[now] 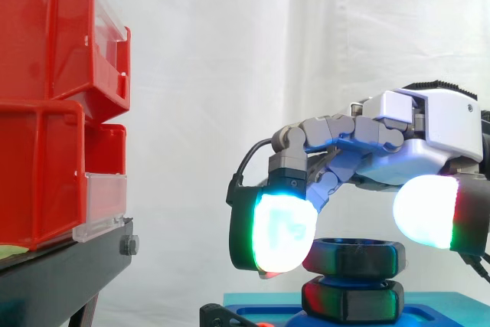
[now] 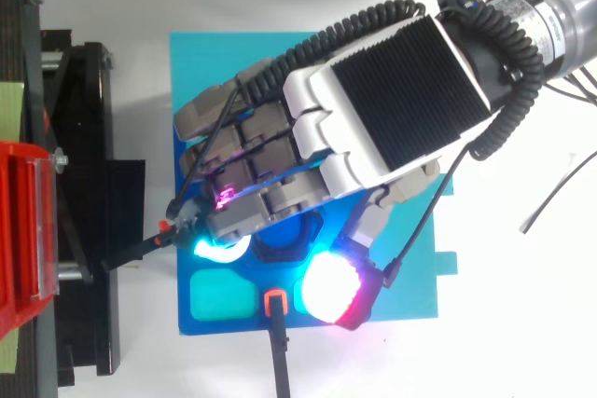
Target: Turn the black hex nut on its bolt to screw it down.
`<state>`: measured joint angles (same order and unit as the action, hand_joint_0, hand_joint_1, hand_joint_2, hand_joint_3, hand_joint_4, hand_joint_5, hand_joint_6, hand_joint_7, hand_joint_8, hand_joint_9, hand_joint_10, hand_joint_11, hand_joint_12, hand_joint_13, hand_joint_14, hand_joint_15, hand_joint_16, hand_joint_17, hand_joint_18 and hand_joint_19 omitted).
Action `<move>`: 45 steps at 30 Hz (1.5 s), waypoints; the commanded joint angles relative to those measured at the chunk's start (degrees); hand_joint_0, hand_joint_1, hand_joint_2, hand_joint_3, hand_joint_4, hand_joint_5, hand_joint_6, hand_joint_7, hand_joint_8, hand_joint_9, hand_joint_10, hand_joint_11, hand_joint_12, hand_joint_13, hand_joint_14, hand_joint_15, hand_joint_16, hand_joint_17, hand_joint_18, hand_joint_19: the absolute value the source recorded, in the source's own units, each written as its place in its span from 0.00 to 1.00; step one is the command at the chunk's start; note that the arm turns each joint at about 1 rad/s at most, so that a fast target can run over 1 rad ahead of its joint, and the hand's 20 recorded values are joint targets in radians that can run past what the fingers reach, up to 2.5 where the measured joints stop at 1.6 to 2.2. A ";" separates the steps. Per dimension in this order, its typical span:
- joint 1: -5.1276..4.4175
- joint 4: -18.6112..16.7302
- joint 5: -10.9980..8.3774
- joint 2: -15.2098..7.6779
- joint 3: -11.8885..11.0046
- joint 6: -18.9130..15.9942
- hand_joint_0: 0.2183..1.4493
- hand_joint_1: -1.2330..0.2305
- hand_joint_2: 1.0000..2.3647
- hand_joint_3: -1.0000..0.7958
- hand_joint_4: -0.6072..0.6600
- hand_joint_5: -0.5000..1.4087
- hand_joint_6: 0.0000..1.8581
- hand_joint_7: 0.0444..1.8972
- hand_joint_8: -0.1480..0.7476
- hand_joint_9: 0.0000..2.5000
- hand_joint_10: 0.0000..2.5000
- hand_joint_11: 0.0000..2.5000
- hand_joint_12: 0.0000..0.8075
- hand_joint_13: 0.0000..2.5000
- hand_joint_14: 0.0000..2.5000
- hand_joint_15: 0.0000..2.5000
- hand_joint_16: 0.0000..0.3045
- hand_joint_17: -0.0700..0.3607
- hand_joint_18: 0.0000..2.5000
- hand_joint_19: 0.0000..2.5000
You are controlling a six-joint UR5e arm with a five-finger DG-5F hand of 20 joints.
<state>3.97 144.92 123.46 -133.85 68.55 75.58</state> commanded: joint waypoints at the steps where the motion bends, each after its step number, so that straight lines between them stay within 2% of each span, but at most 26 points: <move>1: 0.60 0.01 0.55 -0.01 0.01 0.00 0.21 0.60 0.00 0.28 0.54 0.20 0.35 0.56 0.37 0.33 0.01 0.15 0.31 0.28 0.01 0.14 0.10 0.32 0.18 0.13; 8: 1.65 0.01 1.61 -0.01 0.01 0.00 0.21 0.60 0.00 0.28 0.54 0.20 0.38 0.52 0.37 0.32 0.01 0.15 0.30 0.28 0.01 0.14 0.10 0.32 0.18 0.13; 15: 2.79 -0.25 2.75 -0.01 0.01 0.00 0.21 0.60 0.00 0.28 0.54 0.20 0.38 0.52 0.38 0.32 0.01 0.15 0.30 0.28 0.01 0.13 0.10 0.32 0.18 0.13; 26: 3.76 -1.04 3.54 -0.01 0.01 0.00 0.21 0.60 0.00 0.28 0.54 0.20 0.36 0.54 0.38 0.32 0.01 0.14 0.30 0.28 0.01 0.14 0.10 0.32 0.18 0.13; 33: 3.94 -1.83 4.33 -0.01 0.01 -0.09 0.21 0.60 0.00 0.28 0.54 0.20 0.35 0.54 0.38 0.32 0.01 0.15 0.30 0.28 0.01 0.14 0.10 0.32 0.18 0.13; 39: 3.41 -4.65 4.33 0.08 -0.08 -0.53 0.21 0.60 0.00 0.28 0.55 0.20 0.35 0.54 0.38 0.32 0.01 0.14 0.30 0.28 0.01 0.14 0.10 0.32 0.18 0.13; 45: 2.88 -5.88 4.16 -0.01 -0.08 -0.53 0.21 0.60 0.00 0.28 0.55 0.20 0.35 0.55 0.37 0.33 0.01 0.14 0.31 0.28 0.01 0.14 0.10 0.32 0.18 0.13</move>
<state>7.08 139.68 127.74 -133.80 68.47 75.07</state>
